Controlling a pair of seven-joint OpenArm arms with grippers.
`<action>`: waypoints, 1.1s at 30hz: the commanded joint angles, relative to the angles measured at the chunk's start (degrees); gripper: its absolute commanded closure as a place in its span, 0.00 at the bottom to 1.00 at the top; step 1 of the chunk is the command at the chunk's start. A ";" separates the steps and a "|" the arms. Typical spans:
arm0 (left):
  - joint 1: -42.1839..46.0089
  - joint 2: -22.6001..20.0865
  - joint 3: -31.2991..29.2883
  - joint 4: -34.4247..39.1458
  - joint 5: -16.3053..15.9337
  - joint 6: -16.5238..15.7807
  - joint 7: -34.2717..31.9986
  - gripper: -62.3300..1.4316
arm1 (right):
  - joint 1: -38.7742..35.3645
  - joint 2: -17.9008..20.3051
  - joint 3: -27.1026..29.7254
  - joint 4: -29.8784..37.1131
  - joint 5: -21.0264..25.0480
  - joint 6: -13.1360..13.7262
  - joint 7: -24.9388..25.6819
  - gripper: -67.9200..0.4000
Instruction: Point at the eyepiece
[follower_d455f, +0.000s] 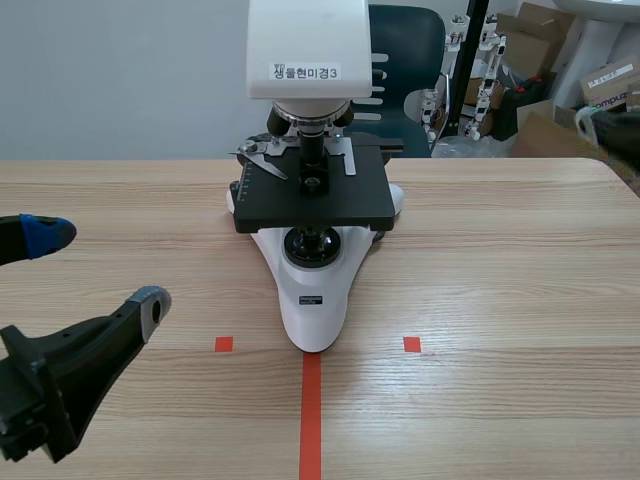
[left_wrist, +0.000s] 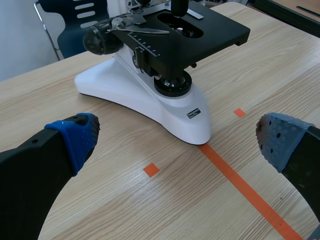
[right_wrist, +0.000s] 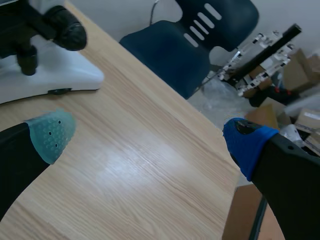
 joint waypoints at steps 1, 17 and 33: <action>-0.04 0.26 0.07 0.98 -0.52 -0.07 -0.76 0.00 | 2.43 1.22 0.50 -1.51 1.92 -0.76 1.62 0.00; -0.04 0.26 0.07 0.98 -0.52 -0.07 -0.79 0.00 | 15.32 5.62 0.48 -9.05 12.52 13.73 11.13 0.00; -0.02 0.26 0.07 0.98 -0.52 -0.07 -0.76 0.00 | 29.46 -14.67 0.37 -11.15 5.86 15.82 4.28 0.00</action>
